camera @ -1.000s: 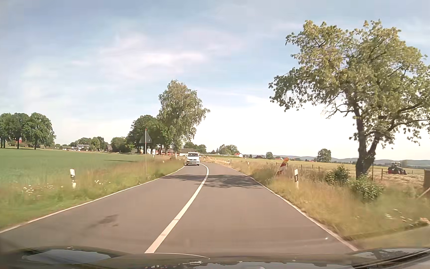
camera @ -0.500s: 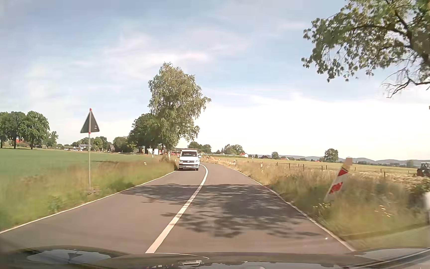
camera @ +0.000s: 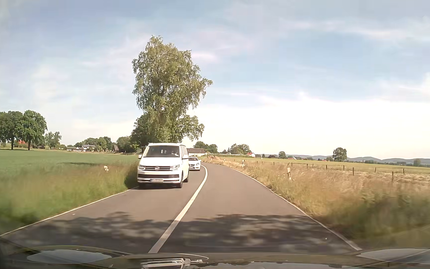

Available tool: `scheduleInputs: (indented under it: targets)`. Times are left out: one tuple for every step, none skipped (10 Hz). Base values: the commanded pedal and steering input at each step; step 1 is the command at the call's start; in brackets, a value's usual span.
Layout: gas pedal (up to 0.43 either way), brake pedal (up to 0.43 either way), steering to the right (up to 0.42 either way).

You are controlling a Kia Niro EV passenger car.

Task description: Follow the waypoints while adhering to traffic rules and regulations

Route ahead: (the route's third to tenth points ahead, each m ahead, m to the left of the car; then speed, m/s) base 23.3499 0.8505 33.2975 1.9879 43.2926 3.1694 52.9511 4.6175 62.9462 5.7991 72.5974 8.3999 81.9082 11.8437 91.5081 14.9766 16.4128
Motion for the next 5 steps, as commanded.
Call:
scheduleInputs:
  targets:
    - [0.067, 0.0, -0.014]
    - [0.067, 0.0, -0.014]
    - [0.067, 0.0, -0.014]
    - [0.067, 0.0, -0.014]
    - [0.067, 0.0, -0.014]
